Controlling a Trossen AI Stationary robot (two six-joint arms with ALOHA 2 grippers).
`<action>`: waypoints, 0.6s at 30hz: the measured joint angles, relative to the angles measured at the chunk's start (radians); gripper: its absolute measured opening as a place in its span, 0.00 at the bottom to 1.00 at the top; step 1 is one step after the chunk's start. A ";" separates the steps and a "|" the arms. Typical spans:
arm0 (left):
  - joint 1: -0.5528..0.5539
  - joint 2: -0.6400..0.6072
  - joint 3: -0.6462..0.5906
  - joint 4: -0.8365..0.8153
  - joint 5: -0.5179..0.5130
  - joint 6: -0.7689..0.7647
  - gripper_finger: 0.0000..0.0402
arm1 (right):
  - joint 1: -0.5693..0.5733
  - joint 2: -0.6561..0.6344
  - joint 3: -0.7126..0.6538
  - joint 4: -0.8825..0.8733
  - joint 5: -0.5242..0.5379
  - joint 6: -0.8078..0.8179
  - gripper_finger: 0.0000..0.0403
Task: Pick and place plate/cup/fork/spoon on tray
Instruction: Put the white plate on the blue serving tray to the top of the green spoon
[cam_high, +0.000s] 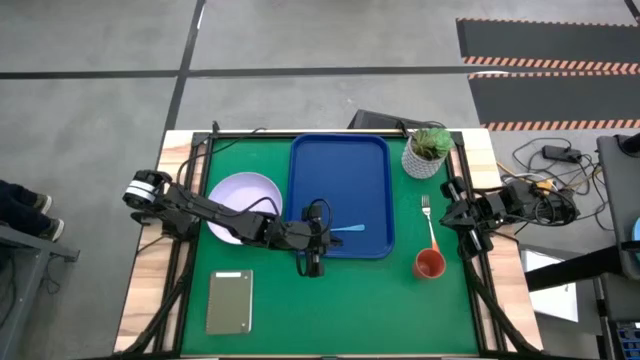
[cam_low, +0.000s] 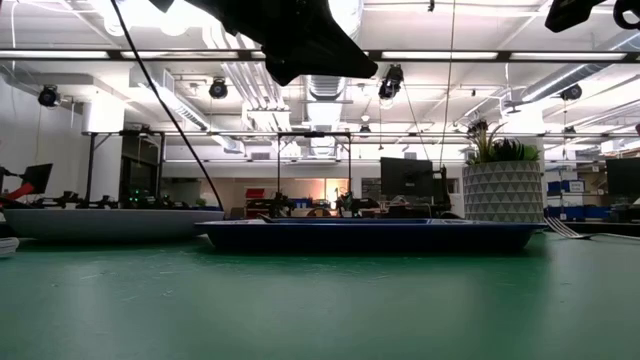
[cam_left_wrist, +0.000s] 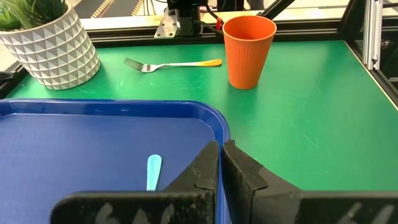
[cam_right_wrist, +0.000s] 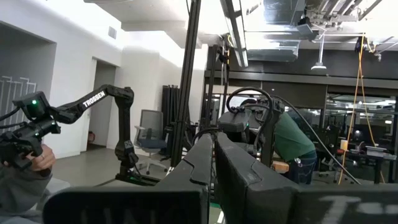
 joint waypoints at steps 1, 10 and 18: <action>0.000 0.000 0.000 0.000 0.000 0.000 0.00 | 0.000 0.000 0.000 0.000 0.000 0.000 0.02; 0.000 0.000 0.000 0.000 -0.002 0.000 0.00 | 0.000 0.000 0.000 0.000 0.000 0.001 0.02; -0.004 -0.003 0.001 0.000 -0.002 0.000 0.00 | 0.000 0.000 0.000 -0.001 -0.001 -0.016 0.02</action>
